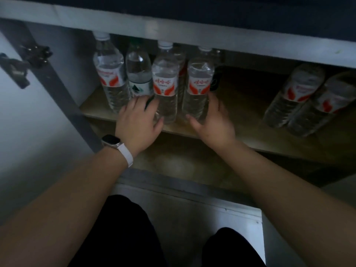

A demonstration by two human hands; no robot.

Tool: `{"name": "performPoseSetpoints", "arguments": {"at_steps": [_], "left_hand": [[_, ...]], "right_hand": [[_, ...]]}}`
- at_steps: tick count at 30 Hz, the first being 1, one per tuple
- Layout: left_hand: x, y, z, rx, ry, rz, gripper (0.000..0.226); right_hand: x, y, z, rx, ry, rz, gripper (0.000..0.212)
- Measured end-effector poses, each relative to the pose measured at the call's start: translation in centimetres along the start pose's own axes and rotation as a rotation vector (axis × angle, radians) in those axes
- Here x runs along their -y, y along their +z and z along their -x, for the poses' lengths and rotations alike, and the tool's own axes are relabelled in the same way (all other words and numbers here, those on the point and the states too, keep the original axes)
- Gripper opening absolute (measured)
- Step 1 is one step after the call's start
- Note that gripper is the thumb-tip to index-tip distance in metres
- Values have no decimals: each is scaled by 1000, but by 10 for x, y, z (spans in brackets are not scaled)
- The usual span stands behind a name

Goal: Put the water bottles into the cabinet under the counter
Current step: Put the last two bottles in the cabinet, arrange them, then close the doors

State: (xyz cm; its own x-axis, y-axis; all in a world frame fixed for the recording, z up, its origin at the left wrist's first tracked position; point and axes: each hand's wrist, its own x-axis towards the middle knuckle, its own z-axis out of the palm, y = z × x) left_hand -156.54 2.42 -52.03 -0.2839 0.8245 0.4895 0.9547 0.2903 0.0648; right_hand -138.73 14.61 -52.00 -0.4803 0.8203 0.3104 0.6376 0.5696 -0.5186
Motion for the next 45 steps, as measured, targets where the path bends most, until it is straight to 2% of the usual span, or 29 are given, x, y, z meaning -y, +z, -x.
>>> {"name": "performPoseSetpoints", "arguments": {"at_steps": [6, 9, 15, 22, 29, 33, 38, 45], "left_hand": [[-16, 22, -7, -26, -211, 299, 68], [-28, 31, -12, -71, -325, 449, 78], [-43, 40, -25, -66, -514, 641, 87], [-44, 34, -33, -55, -468, 712, 63], [-106, 38, -52, 34, -388, 789, 66], [-140, 51, -72, 121, -402, 822, 68], [-161, 70, -91, 114, -419, 872, 71], [-177, 87, -103, 36, -415, 897, 74]], "right_hand": [[13, 17, -21, -42, 114, -331, 97], [18, 19, -29, -36, 199, -447, 89], [18, 21, -39, -43, 304, -495, 76], [-5, 0, -29, -43, 321, -500, 67], [-48, -42, -25, -168, 349, -412, 67], [-74, -55, -28, -250, 403, -341, 66], [-96, -57, -32, -338, 370, -333, 60], [-110, -51, -43, -373, 315, -323, 65]]}}
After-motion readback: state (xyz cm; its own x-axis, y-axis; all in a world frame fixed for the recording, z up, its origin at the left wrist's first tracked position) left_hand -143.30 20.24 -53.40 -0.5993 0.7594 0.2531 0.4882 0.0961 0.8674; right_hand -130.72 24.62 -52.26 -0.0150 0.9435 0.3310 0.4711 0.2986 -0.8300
